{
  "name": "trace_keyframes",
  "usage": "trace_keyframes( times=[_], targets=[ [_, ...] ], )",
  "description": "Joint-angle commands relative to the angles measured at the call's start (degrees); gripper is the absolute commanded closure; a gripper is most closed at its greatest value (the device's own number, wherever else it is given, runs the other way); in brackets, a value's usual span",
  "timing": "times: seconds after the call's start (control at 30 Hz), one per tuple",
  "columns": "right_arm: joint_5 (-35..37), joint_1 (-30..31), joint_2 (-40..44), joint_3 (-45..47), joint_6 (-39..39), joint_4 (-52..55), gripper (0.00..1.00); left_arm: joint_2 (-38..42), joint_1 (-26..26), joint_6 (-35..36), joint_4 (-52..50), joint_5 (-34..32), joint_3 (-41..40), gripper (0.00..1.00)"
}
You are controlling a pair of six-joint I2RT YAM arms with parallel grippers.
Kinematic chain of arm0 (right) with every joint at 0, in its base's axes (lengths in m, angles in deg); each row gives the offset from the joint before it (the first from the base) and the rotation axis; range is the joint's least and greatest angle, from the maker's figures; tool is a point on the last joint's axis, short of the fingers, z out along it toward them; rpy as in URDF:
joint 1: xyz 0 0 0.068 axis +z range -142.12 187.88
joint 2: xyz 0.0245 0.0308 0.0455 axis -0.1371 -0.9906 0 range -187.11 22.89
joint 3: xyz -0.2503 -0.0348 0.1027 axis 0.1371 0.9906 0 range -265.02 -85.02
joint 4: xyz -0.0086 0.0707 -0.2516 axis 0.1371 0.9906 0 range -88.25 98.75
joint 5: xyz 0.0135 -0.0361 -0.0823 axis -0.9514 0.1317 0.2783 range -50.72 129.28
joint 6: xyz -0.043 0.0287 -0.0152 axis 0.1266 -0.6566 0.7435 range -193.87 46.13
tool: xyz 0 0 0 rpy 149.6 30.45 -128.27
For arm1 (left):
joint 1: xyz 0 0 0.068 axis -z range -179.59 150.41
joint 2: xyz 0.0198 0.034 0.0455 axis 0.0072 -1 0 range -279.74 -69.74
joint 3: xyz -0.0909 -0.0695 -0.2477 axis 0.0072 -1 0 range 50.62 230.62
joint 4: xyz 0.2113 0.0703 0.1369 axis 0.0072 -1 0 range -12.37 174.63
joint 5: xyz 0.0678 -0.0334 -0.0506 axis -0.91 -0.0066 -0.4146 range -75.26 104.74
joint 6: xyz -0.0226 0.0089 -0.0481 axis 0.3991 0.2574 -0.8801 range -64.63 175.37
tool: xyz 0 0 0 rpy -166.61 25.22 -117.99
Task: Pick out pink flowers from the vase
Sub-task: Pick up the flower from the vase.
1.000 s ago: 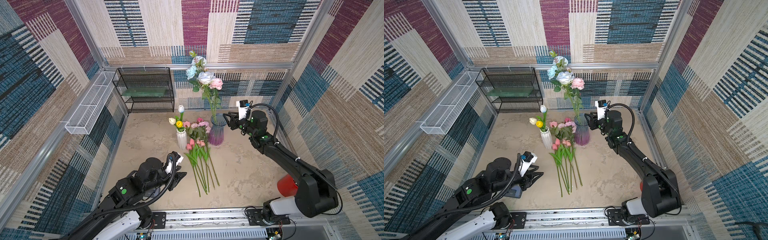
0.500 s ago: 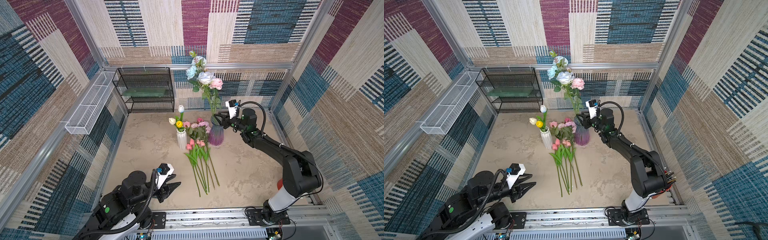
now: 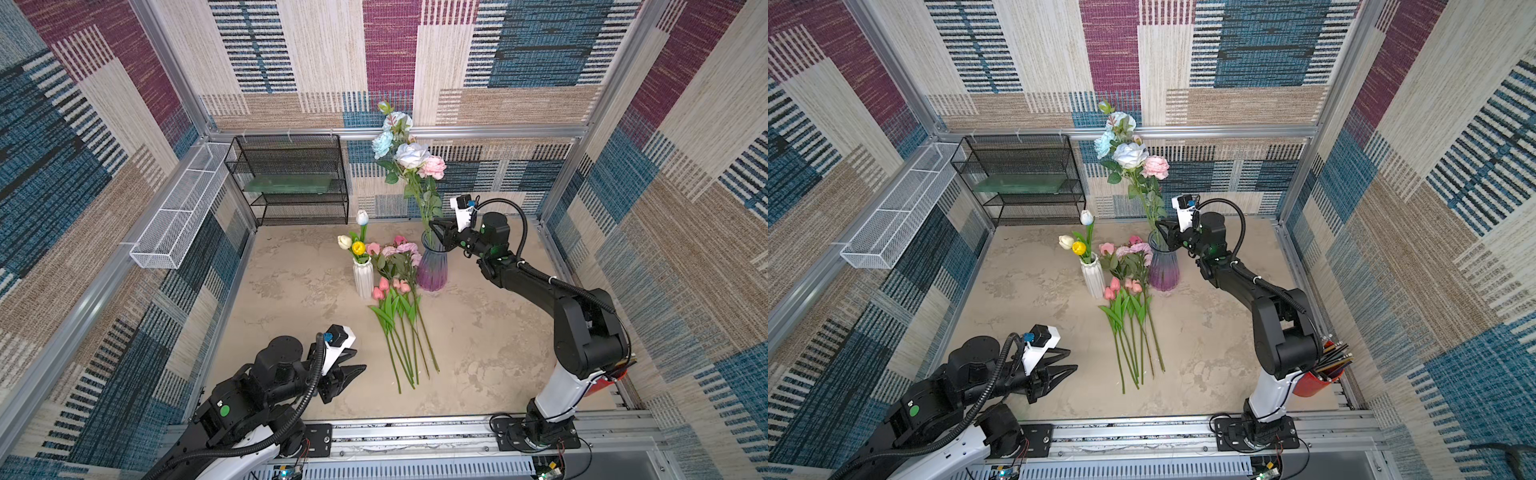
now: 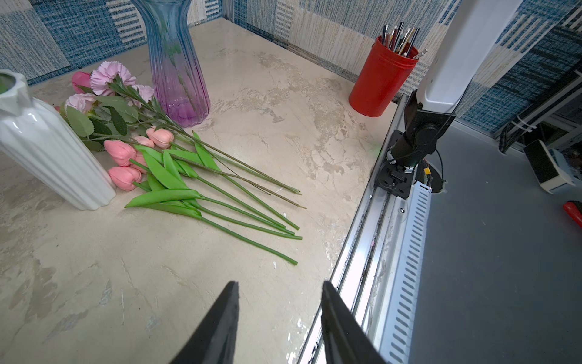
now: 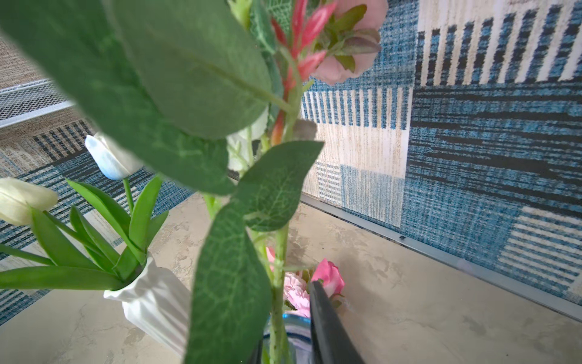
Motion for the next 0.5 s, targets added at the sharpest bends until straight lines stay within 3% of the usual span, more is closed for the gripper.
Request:
trace_keyframes(
  times=[0.0, 0.47],
  targets=[
    [-2.11, 0.31, -0.89, -0.31, -0.69, 1.26, 0.76, -0.46, 0.0, 1.14, 1.21, 0.72, -0.06, 0.55],
    [-3.55, 0.5, 0.75, 0.43, 0.18, 0.88, 0.97, -1.89, -0.01, 1.35, 0.91, 1.25, -0.11, 0.55]
  ],
)
